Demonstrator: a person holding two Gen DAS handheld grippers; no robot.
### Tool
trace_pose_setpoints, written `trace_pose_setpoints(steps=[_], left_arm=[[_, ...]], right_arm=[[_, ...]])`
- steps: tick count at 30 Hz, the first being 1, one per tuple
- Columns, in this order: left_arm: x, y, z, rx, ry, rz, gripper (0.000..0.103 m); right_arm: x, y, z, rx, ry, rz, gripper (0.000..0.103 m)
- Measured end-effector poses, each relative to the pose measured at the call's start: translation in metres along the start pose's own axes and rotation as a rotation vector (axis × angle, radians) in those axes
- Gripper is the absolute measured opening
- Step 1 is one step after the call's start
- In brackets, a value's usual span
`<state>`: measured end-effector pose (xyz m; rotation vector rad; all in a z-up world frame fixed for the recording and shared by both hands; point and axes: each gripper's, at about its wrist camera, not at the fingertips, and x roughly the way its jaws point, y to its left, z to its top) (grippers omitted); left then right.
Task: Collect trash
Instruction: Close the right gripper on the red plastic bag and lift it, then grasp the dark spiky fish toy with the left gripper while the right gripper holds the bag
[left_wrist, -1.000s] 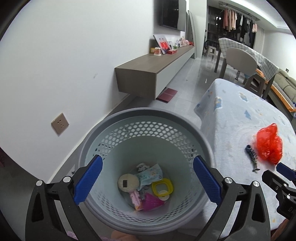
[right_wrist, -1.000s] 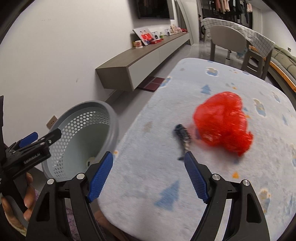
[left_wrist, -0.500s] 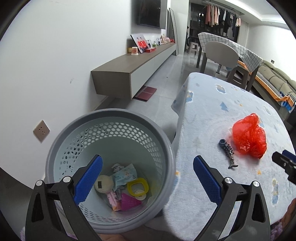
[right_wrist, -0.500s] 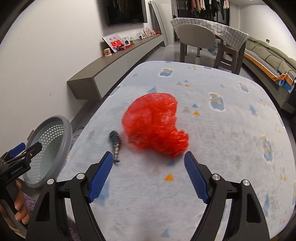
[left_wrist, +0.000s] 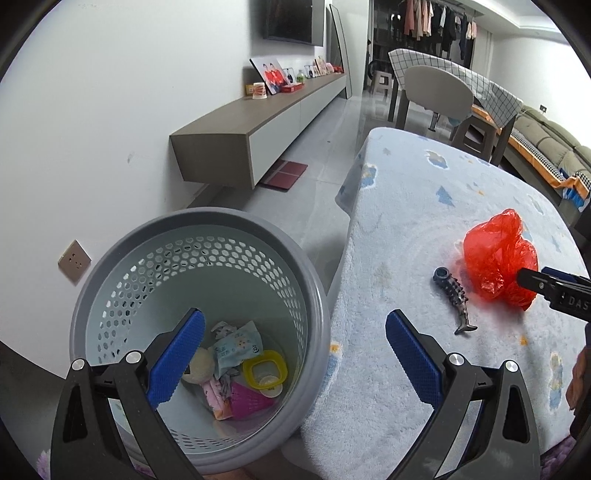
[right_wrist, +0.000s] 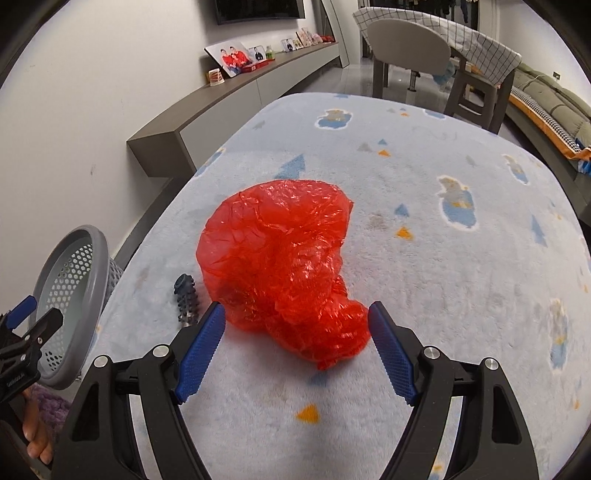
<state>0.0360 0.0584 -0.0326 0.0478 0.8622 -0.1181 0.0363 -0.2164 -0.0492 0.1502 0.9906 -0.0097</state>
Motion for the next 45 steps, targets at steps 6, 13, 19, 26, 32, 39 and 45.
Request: trace_pose_setpoints(steps=[6,13,19,26,32,39,45], left_arm=[[0.009,-0.001,0.0,0.001,0.025,0.007,0.097],[0.015,-0.005,-0.002,0.015,0.046,0.011,0.097],[0.014,-0.006,-0.002,0.014,0.055,0.006,0.097],[0.007,-0.009,-0.004,0.025,0.033,0.007,0.097],[0.002,-0.022,-0.005,0.051,0.017,0.019,0.097],[0.004,-0.049,-0.005,0.06,0.029,0.002,0.097],[0.015,-0.088,-0.005,0.09,0.037,0.001,0.097]], right_arm=[[0.027,0.002,0.014,-0.035,0.042,-0.019,0.076],[0.049,0.005,0.02,-0.051,0.059,-0.036,0.076],[0.058,0.014,0.018,-0.106,0.06,-0.09,0.06],[0.048,0.004,0.017,-0.05,0.054,-0.046,0.044],[0.024,-0.002,0.014,0.002,0.013,-0.011,0.043],[-0.009,-0.019,0.012,0.076,-0.04,0.022,0.043],[-0.024,-0.033,0.011,0.119,-0.061,0.049,0.043]])
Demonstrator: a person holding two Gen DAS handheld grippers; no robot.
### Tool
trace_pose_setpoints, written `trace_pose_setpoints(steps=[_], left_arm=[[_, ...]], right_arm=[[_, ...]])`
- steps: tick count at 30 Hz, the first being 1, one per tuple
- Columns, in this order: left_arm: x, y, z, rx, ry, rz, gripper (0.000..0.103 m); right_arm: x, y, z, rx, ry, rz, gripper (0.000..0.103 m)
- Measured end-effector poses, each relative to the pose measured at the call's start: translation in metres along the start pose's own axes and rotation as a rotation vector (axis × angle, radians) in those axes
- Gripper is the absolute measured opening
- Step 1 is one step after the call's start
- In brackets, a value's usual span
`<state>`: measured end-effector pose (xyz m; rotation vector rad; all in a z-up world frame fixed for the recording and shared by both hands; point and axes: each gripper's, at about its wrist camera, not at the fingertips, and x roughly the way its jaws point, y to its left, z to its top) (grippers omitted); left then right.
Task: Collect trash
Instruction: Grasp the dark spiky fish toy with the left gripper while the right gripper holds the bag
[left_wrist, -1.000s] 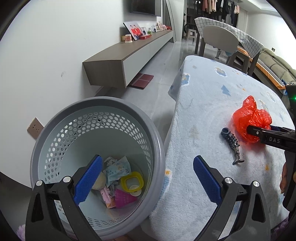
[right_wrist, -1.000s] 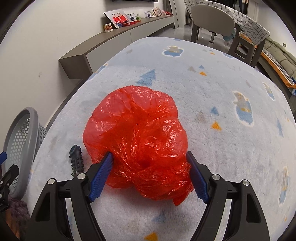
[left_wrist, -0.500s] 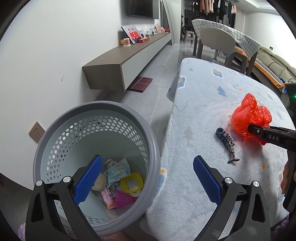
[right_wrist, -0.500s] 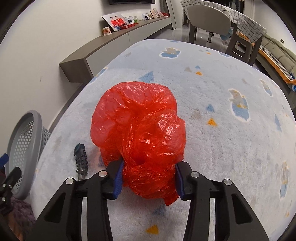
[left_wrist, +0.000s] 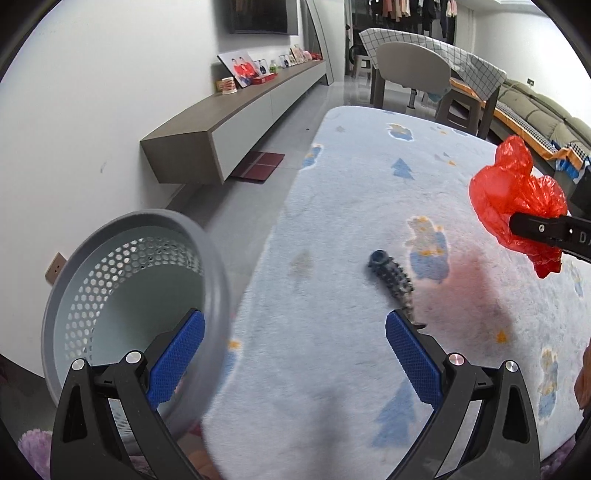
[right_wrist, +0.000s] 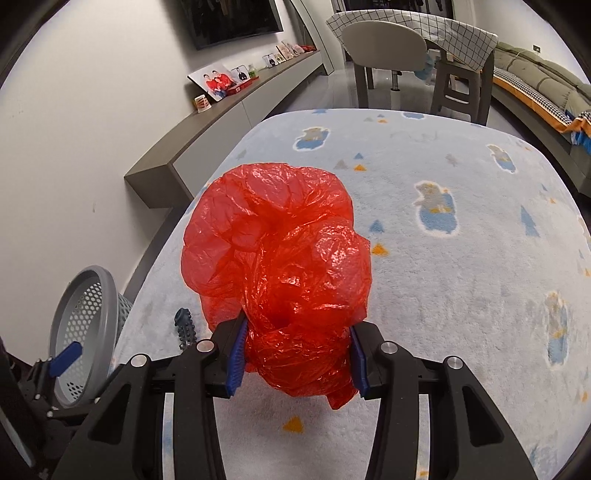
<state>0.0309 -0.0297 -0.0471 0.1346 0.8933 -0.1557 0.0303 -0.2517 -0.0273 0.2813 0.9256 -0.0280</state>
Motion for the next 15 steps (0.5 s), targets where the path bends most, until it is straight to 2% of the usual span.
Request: trace_pose_setpoints(steps=[8,15], left_arm=[[0.027,-0.049,0.013,0.034,0.044,0.009,0.097],[0.047,-0.069,0.015,0.064,0.055,0.048,0.095]], right_arm=[[-0.011,-0.022,0.005,0.054,-0.005,0.029,0.043],[-0.023,-0.026,0.013,0.053,-0.03,0.05,0.043]])
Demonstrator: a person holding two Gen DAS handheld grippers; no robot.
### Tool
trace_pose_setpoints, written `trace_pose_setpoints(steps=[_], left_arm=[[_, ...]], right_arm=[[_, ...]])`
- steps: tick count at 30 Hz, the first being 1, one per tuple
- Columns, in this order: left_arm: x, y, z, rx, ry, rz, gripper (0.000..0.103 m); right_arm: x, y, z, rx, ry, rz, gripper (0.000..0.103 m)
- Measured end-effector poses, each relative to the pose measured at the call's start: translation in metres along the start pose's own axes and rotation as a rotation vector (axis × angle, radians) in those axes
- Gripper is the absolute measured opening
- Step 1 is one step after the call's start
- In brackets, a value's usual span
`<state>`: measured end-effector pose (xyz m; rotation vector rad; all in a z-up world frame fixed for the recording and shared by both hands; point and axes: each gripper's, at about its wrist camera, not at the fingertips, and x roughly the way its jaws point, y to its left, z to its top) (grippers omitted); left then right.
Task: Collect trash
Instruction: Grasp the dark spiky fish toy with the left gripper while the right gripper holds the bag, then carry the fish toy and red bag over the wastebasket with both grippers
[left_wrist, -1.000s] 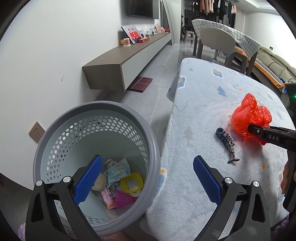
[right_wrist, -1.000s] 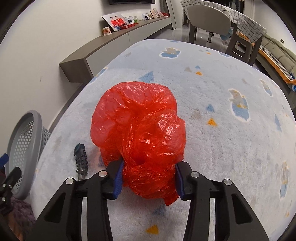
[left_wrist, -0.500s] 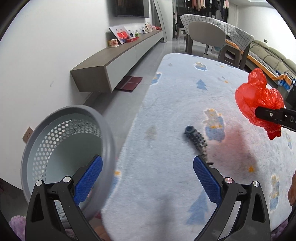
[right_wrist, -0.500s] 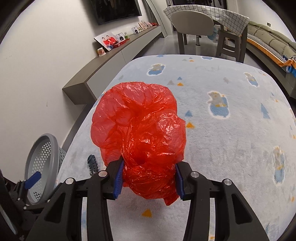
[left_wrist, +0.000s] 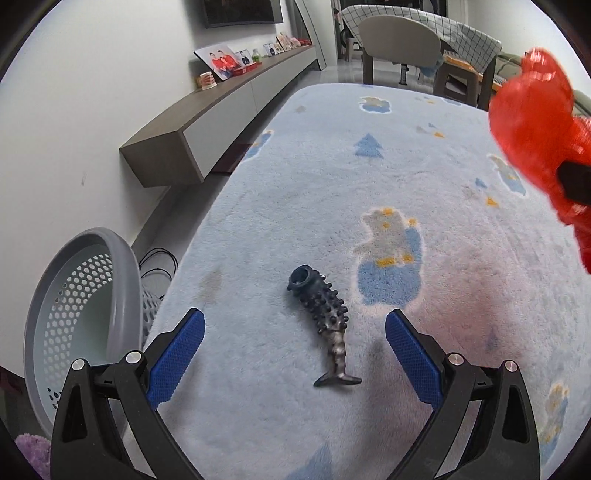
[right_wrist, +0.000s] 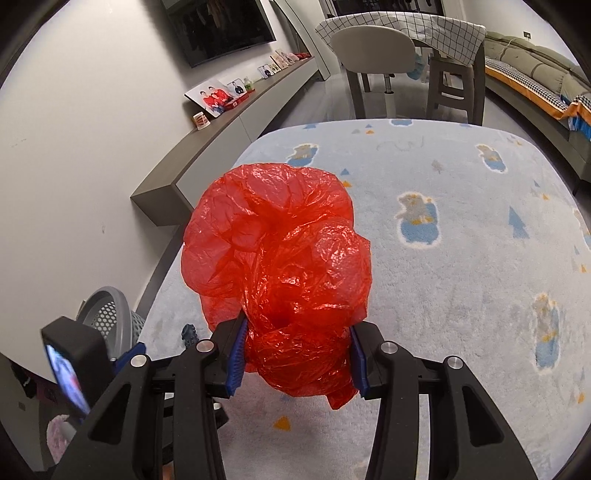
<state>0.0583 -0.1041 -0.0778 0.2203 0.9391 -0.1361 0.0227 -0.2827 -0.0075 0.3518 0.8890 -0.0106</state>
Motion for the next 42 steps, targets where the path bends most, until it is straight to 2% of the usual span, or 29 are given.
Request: trace_pose_setpoints(steps=[1,2,4,6,8,10,14,19,26,34,42], left_arm=[[0.002,-0.002,0.0,0.003,0.003,-0.001,0.091],[0.004,-0.005,-0.001,0.009,0.009,-0.009,0.081],[0.004,-0.008,-0.001,0.008,0.005,-0.025,0.074],[0.003,-0.01,-0.001,0.008,0.009,-0.063,0.059],[0.0,-0.013,-0.002,0.015,0.016,-0.117,0.034],[-0.003,-0.017,-0.004,0.032,0.014,-0.118,0.022],[-0.009,-0.01,-0.008,0.021,0.026,-0.149,0.02],[-0.027,0.011,-0.012,-0.002,0.001,-0.152,0.02],[-0.062,0.057,-0.017,-0.013,-0.069,-0.103,0.02],[-0.081,0.139,-0.026,-0.092,-0.097,-0.009,0.02],[-0.092,0.215,-0.036,-0.151,-0.107,0.103,0.02]], right_arm=[[-0.002,0.0,0.001,0.0,-0.003,0.004,0.043],[-0.003,0.0,0.001,-0.001,-0.005,0.007,0.043],[-0.005,-0.001,0.002,-0.004,-0.008,0.008,0.044],[-0.004,-0.002,0.001,-0.002,-0.005,0.008,0.044],[-0.002,-0.003,0.001,0.001,0.001,0.008,0.044],[-0.001,-0.002,0.001,-0.002,0.003,0.003,0.044],[-0.001,0.001,0.001,-0.015,-0.004,-0.006,0.044],[0.001,0.01,-0.002,-0.034,0.001,-0.01,0.044],[0.008,0.036,-0.008,-0.097,0.008,-0.011,0.044],[0.021,0.098,-0.023,-0.197,0.036,0.03,0.044],[0.03,0.188,-0.04,-0.319,0.047,0.116,0.044]])
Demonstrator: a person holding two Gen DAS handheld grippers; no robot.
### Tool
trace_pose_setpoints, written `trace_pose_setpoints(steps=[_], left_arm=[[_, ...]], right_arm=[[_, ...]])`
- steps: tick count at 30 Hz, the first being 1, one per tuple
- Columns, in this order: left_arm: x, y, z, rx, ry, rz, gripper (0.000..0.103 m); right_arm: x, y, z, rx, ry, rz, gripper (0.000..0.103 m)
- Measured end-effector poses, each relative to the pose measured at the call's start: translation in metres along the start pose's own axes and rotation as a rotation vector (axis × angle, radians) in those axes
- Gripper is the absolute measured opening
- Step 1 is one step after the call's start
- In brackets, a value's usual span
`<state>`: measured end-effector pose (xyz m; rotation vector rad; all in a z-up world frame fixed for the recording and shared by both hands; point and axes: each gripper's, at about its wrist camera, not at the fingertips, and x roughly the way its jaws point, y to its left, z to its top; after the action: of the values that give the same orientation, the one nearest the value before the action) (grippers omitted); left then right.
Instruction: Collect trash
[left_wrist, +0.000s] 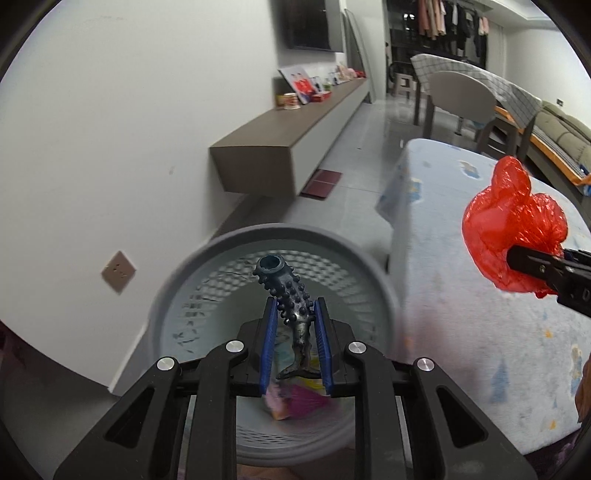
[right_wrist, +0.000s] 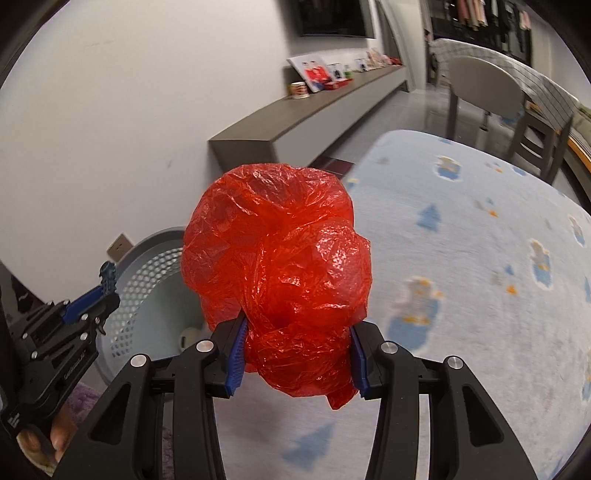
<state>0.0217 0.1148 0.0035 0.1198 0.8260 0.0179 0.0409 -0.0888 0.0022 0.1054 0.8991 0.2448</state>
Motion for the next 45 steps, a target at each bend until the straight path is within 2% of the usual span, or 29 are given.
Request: trace_pose_setpoints(steps=[7,14,19,21,25,27,28,30,31,32,37,45], left_arm=[[0.017,0.054,-0.006,-0.088,0.032,0.07,0.02],[0.029,0.072,-0.015,-0.12,0.052,0.108,0.021],[0.033,0.078,-0.017,-0.134,0.063,0.1,0.021],[0.034,0.08,-0.017,-0.134,0.065,0.096,0.021],[0.035,0.083,-0.018,-0.132,0.072,0.102,0.024],[0.035,0.084,-0.018,-0.132,0.069,0.106,0.029],[0.034,0.084,-0.017,-0.133,0.066,0.106,0.035],[0.033,0.085,-0.017,-0.136,0.062,0.109,0.052],[0.032,0.085,-0.017,-0.138,0.053,0.113,0.068],[0.03,0.085,-0.017,-0.14,0.043,0.115,0.071],[0.029,0.085,-0.017,-0.141,0.043,0.118,0.071],[0.03,0.088,-0.016,-0.155,0.047,0.106,0.075]], right_arm=[[0.028,0.066,0.002,-0.061,0.035,0.098,0.044],[0.056,0.104,0.001,-0.117,0.057,0.105,0.044],[0.07,0.117,0.001,-0.134,0.073,0.119,0.045],[0.074,0.12,0.001,-0.136,0.077,0.127,0.047],[0.076,0.118,0.001,-0.132,0.066,0.127,0.059],[0.077,0.117,0.001,-0.126,0.06,0.126,0.061],[0.076,0.115,0.002,-0.12,0.055,0.127,0.063],[0.073,0.112,0.003,-0.111,0.046,0.128,0.066],[0.071,0.11,0.004,-0.11,0.044,0.128,0.066],[0.07,0.109,0.004,-0.112,0.042,0.126,0.066],[0.066,0.11,0.007,-0.126,0.028,0.118,0.07],[0.063,0.113,0.002,-0.116,0.029,0.121,0.07]])
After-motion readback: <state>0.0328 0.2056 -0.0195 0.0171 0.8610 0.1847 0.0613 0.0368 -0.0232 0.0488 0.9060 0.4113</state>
